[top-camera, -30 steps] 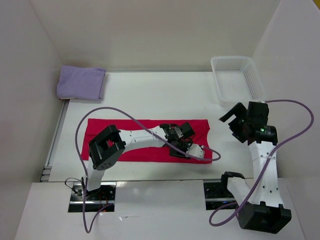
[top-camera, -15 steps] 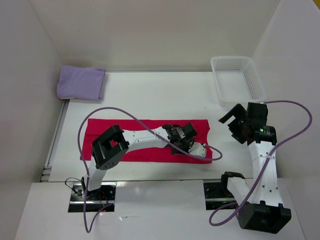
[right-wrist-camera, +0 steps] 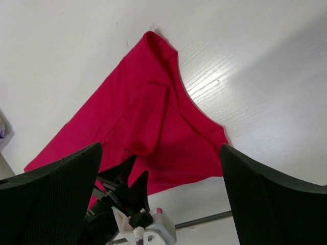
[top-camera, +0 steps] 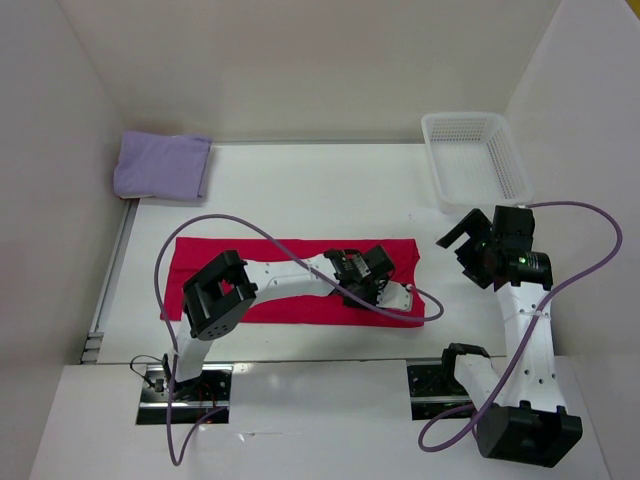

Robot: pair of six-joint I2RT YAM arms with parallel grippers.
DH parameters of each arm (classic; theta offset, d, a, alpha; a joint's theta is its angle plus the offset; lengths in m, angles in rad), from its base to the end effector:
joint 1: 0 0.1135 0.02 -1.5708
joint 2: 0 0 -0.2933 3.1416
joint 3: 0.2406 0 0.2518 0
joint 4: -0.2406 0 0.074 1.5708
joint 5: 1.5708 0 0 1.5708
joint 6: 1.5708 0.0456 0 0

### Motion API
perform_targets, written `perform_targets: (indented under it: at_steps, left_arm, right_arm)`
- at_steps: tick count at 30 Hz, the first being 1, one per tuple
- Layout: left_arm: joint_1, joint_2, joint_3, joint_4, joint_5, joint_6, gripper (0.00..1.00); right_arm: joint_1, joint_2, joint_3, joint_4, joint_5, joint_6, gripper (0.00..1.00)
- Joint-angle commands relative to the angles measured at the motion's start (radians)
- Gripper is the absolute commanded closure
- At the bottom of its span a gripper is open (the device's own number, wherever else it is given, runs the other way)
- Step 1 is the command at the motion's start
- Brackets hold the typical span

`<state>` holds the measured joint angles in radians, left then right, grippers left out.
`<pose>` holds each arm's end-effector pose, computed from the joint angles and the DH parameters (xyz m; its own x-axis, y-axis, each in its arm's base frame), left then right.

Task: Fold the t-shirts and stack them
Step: Fold the other side of the tshirt into a rectangle

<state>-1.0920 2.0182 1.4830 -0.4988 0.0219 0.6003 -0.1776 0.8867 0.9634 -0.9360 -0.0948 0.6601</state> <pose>0.2060 -0.3990 0.2021 0.1775 0.8839 -0.4326 0.9601 -0.0590 0.2733 0.1502 -0.0226 0.3289 -0.5183 0.7132 -0.4718 0.5480 0.7006 0.4570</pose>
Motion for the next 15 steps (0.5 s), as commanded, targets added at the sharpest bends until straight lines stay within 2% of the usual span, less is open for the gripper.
perform_targets:
  at_steps: [1,2,7,11,13,14,15]
  left_arm:
    - [0.01,-0.007,-0.001,0.087,-0.134,-0.029,0.49]
    - [0.011,-0.007,-0.001,0.088,-0.187,-0.04,0.49]
    - [0.053,0.002,0.017,0.124,-0.214,-0.097,0.46]
    - [0.141,0.054,0.066,0.115,-0.25,-0.172,0.45]
    - [0.184,0.065,0.109,0.054,-0.139,-0.195,0.45]
    - [0.205,0.056,0.12,0.036,-0.06,-0.185,0.41]
    - [0.245,0.042,0.12,0.002,0.146,-0.165,0.38]
  right_arm:
    - [-0.007,-0.006,-0.003,0.026,-0.01,-0.014,0.0]
    - [-0.007,-0.006,-0.003,0.026,-0.01,-0.014,0.0]
    - [-0.007,-0.006,-0.003,0.026,-0.01,-0.014,0.0]
    - [-0.007,-0.006,-0.003,0.026,-0.01,-0.014,0.0]
    - [-0.007,-0.006,-0.003,0.026,-0.01,-0.023,0.0]
    - [-0.007,-0.006,-0.003,0.026,-0.01,-0.024,0.0]
    - [-0.007,-0.006,-0.003,0.026,-0.01,-0.024,0.0]
